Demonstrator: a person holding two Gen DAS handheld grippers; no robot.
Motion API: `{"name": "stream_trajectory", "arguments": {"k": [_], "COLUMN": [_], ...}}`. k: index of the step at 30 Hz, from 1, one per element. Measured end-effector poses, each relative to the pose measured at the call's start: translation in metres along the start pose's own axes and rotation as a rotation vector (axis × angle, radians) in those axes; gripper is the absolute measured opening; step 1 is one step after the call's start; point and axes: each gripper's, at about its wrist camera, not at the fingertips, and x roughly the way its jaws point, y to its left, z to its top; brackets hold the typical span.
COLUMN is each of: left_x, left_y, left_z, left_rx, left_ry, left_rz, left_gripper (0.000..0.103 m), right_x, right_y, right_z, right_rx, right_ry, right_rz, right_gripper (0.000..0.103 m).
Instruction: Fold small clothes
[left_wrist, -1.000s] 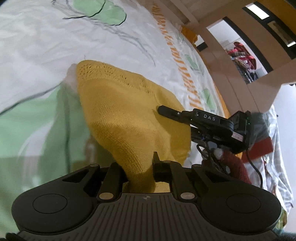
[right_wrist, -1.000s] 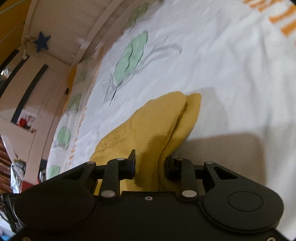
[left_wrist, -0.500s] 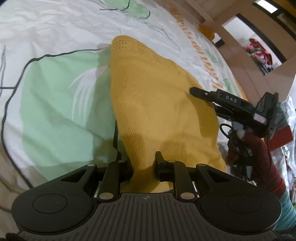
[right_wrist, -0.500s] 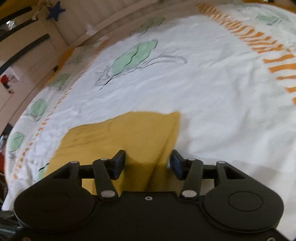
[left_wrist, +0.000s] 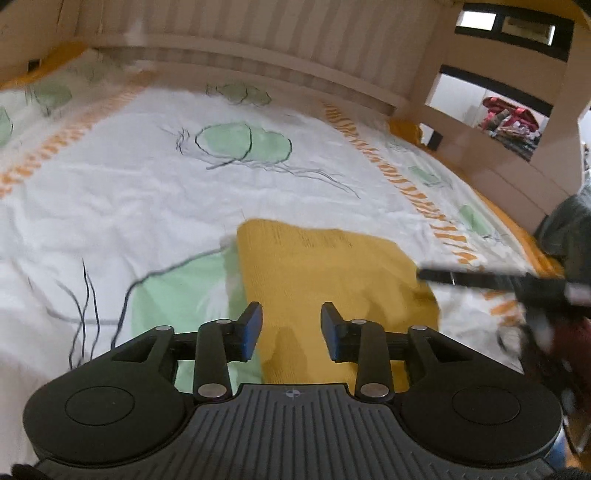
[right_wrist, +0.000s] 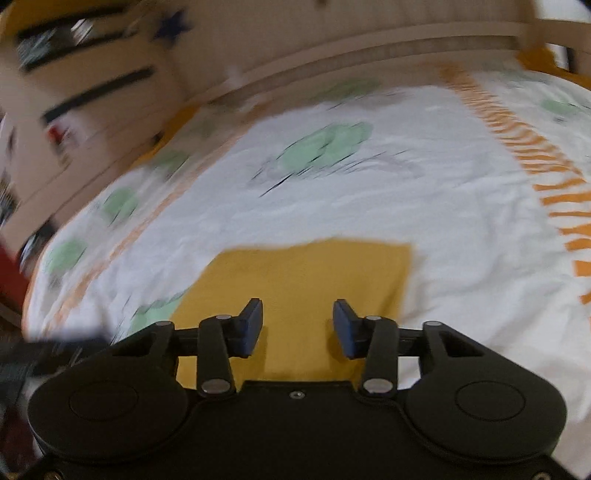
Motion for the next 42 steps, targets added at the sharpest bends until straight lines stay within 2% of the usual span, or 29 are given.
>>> {"name": "stream_trajectory", "arguments": {"k": [4, 7, 8, 10, 13, 14, 17, 20, 22, 27, 32, 34, 39, 42], "left_x": [0.016, 0.025, 0.027, 0.029, 0.033, 0.034, 0.041, 0.051, 0.061, 0.090, 0.118, 0.125, 0.129, 0.128], "left_y": [-0.010, -0.015, -0.014, -0.011, -0.007, -0.007, -0.008, -0.010, -0.011, -0.009, -0.002, -0.003, -0.013, -0.015], "left_z": [0.006, 0.005, 0.003, 0.002, 0.002, 0.003, 0.010, 0.018, 0.023, 0.035, 0.035, 0.032, 0.027, 0.029], "left_rx": [0.029, 0.051, 0.057, 0.061, 0.059, 0.062, 0.067, 0.071, 0.078, 0.066, 0.062, 0.089, 0.170, 0.172], "left_ry": [-0.009, 0.004, 0.005, 0.004, 0.009, 0.007, 0.005, 0.006, 0.014, 0.038, 0.086, 0.103, 0.093, 0.096], "left_rz": [0.022, 0.033, 0.040, 0.048, 0.064, 0.068, 0.079, 0.079, 0.084, 0.096, 0.115, 0.124, 0.169, 0.177], "left_gripper": [0.037, 0.037, 0.037, 0.037, 0.038, 0.038, 0.038, 0.038, 0.038, 0.038, 0.039, 0.040, 0.043, 0.044], "right_x": [0.010, 0.022, 0.022, 0.017, 0.007, 0.001, -0.009, 0.006, 0.020, 0.059, 0.093, 0.093, 0.090, 0.087], "right_y": [0.024, 0.018, 0.012, 0.003, 0.012, 0.018, 0.026, 0.028, 0.027, 0.011, -0.017, -0.025, -0.028, -0.030], "right_z": [-0.020, -0.035, -0.038, -0.037, -0.033, -0.029, -0.018, -0.002, 0.007, 0.021, 0.017, 0.013, 0.008, 0.008], "right_rx": [-0.093, -0.122, -0.115, -0.065, -0.114, -0.141, -0.189, -0.207, -0.191, -0.175, -0.134, -0.109, -0.108, -0.099], "right_ry": [0.122, 0.225, 0.226, 0.222, 0.198, 0.163, 0.054, -0.014, -0.024, -0.021, 0.055, 0.044, 0.034, 0.026], "right_rz": [0.042, -0.084, -0.116, -0.118, -0.142, -0.140, -0.136, -0.157, -0.160, -0.194, -0.265, -0.262, -0.254, -0.248], "right_gripper": [0.049, 0.041, 0.039, 0.039, 0.042, 0.047, 0.048, 0.050, 0.054, 0.054, 0.055, 0.059, 0.060, 0.060]}}
